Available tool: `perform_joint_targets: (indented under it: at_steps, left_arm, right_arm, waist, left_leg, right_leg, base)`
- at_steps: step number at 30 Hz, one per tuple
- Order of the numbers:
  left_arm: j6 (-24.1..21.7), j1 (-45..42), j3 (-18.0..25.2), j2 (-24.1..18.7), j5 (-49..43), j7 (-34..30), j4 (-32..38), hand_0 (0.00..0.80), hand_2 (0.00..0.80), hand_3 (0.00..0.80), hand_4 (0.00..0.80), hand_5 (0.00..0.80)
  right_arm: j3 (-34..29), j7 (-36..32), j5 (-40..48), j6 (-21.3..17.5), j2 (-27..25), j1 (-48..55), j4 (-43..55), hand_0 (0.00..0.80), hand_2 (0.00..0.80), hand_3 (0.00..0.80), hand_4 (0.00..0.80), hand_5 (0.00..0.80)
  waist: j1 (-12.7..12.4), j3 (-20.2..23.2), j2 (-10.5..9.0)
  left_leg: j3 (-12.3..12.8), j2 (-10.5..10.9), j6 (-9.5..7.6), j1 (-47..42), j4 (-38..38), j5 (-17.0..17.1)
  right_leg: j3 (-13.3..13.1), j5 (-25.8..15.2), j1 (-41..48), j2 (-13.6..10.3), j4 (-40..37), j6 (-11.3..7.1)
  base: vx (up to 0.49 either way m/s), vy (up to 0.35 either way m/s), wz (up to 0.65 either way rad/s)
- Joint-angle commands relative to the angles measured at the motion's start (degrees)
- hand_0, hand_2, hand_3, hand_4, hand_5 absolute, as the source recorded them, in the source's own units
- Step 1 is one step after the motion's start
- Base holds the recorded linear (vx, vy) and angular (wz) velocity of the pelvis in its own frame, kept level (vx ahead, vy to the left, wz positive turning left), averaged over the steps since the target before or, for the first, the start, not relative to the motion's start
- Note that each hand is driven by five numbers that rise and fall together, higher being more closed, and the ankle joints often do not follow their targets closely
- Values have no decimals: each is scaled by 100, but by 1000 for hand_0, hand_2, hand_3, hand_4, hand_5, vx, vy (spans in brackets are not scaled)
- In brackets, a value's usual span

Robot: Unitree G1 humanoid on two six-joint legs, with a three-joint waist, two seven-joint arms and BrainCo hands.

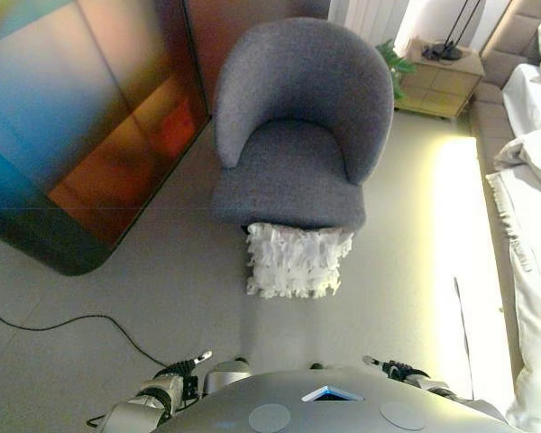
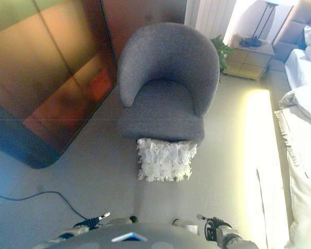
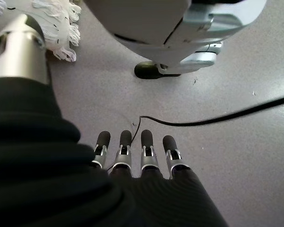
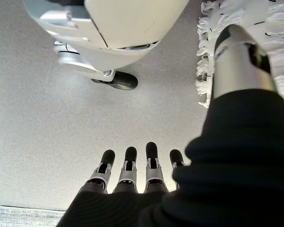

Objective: Pick up the cushion and take it to the sofa

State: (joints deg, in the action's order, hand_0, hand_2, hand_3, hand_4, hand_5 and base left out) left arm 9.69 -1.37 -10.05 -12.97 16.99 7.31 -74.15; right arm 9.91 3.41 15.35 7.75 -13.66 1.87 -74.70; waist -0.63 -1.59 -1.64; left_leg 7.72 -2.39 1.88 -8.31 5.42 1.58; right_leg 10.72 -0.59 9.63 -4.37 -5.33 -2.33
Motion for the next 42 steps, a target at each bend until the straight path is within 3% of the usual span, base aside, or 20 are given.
perform_joint_targets:
  at_steps: [1, 24, 36, 39, 40, 41, 42]
  left_arm:
    - [90, 450, -100, 85, -119, 41, -400, 0, 0, 0, 0, 0]
    - [-3, 425, -123, 75, -217, 65, -412, 0, 0, 0, 0, 0]
    - [31, 429, -89, 67, -220, 181, -401, 0, 0, 0, 0, 0]
    - [-105, 433, -16, 91, -174, 223, -381, 0, 0, 0, 0, 0]
    - [-154, 450, 5, 106, -114, 208, -358, 0, 0, 0, 0, 0]
    - [-156, 454, 13, 103, -62, 197, -345, 0, 0, 0, 0, 0]
    - [-154, 444, 37, 118, 31, 169, -328, 0, 0, 0, 0, 0]
  right_arm:
    - [22, 17, 146, -65, 65, -486, -341, 0, 0, 0, 0, 0]
    - [14, -70, 225, -111, 112, -441, -342, 0, 0, 0, 0, 0]
    - [82, -117, 235, -90, 103, -493, -340, 0, 0, 0, 0, 0]
    - [101, -159, 147, -36, 69, -581, -316, 0, 0, 0, 0, 0]
    - [126, -147, 118, 8, 33, -617, -276, 0, 0, 0, 0, 0]
    - [146, -152, 116, 34, 16, -638, -253, 0, 0, 0, 0, 0]
    - [186, -177, 151, 38, -35, -673, -239, 0, 0, 0, 0, 0]
  waist:
    - [60, -219, 99]
    - [57, -197, 42]
    - [27, -198, 25]
    - [9, -306, -175]
    - [-26, -445, -246]
    - [-37, -484, -269]
    - [-83, -641, -268]
  left_leg:
    - [118, 49, -124, -48, -42, -548]
    - [103, 53, -157, -121, -42, -641]
    - [21, -34, -79, -173, -56, -574]
    - [102, -187, -56, 278, -1297, -853]
    - [13, -343, -76, 797, -2364, -646]
    - [-47, -395, -84, 1016, -2686, -513]
    - [-89, -437, -170, 1464, -3521, -495]
  right_leg:
    - [55, 172, -111, -110, 33, -239]
    - [12, 191, -73, -91, 33, -263]
    - [-79, 261, -70, 67, 33, -148]
    - [-146, 192, -136, 0, 75, -16]
    - [-199, 199, -224, 23, 226, 127]
    - [-223, 192, -285, 43, 288, 187]
    - [-327, 221, -297, 123, 427, 303]
  base:
    - [0, 0, 0]
    - [1, -9, 0]
    - [4, -92, 0]
    - [-66, -202, -2]
    - [-119, -209, -9]
    - [-142, -248, -17]
    - [-74, -179, -27]
